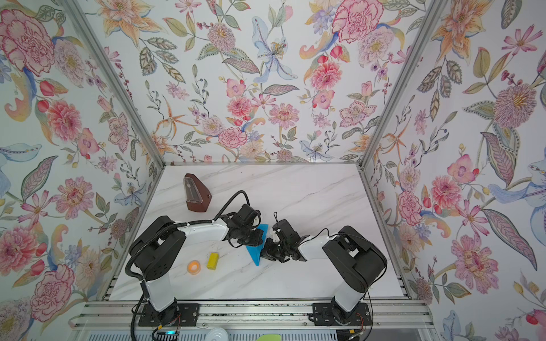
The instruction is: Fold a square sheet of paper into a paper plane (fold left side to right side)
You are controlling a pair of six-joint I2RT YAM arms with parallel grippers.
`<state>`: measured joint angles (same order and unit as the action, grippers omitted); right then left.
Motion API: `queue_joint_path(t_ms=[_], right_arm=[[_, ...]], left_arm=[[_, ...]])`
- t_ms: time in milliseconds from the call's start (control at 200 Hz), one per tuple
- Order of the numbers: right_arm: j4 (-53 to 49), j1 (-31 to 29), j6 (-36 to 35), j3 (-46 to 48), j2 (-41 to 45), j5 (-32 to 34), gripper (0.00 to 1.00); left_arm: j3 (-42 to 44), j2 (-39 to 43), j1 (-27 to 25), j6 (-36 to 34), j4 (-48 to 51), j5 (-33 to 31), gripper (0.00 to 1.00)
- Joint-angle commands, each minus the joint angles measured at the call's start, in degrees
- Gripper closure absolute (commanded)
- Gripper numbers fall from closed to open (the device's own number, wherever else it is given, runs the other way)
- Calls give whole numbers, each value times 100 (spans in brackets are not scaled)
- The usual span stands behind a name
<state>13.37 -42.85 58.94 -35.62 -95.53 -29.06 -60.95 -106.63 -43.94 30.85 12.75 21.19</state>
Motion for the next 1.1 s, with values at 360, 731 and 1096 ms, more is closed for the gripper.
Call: queue_joint_path(t_ms=[360, 731, 1096], right_arm=[[-677, -55, 97, -51, 771, 163, 80], [-121, -117, 378, 50, 377, -37, 77], [157, -196, 504, 348, 176, -109, 87]], left_arm=[[303, -26, -1, 61, -284, -141, 100], [359, -2, 44, 96, -331, -199, 100], [364, -17, 75, 176, -371, -306, 100]])
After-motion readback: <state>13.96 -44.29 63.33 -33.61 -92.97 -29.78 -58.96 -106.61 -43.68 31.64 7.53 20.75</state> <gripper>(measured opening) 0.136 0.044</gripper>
